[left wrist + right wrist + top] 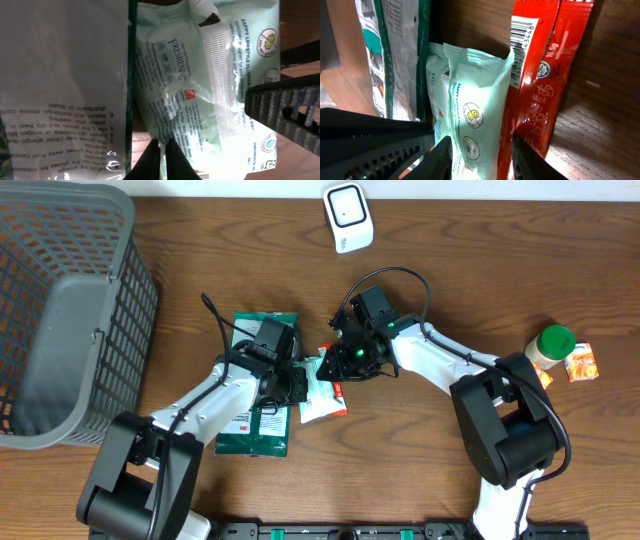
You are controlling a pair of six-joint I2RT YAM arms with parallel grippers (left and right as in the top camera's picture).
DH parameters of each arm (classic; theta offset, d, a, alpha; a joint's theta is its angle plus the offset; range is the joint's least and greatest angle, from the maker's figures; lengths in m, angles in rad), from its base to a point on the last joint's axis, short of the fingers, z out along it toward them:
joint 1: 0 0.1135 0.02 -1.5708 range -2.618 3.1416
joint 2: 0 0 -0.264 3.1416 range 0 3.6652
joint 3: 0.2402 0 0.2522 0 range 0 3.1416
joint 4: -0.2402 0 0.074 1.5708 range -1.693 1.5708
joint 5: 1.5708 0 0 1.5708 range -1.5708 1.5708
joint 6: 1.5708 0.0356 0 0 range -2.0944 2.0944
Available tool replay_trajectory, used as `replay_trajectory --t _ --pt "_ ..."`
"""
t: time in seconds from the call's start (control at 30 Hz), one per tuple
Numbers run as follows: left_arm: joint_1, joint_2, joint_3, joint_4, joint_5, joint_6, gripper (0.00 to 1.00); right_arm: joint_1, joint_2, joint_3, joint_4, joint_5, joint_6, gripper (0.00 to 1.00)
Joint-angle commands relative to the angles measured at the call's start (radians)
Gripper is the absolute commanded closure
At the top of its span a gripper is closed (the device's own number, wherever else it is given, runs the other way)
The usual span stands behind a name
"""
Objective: Scan the item barcode
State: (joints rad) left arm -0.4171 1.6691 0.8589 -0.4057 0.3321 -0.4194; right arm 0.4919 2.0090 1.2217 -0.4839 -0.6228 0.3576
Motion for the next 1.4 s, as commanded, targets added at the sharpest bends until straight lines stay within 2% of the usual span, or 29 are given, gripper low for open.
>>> replay_trajectory --t 0.0,0.33,0.6,1.07,1.37 --pt "-0.001 0.011 -0.024 0.005 -0.037 -0.005 0.92 -0.006 0.006 -0.009 0.003 -0.026 0.009 0.66" --pt "-0.001 0.011 -0.037 0.032 -0.038 -0.005 0.92 0.009 0.006 -0.009 0.014 -0.026 0.009 0.68" --pt "-0.001 0.011 -0.037 0.034 -0.064 -0.005 0.92 0.015 0.006 -0.009 0.023 -0.032 0.009 0.73" --pt "-0.001 0.011 -0.037 0.049 -0.087 -0.005 0.92 0.053 0.006 -0.034 0.074 -0.003 0.017 0.69" --pt "-0.001 0.011 -0.037 0.049 -0.090 -0.005 0.92 0.053 0.006 -0.034 0.073 -0.002 0.015 0.77"
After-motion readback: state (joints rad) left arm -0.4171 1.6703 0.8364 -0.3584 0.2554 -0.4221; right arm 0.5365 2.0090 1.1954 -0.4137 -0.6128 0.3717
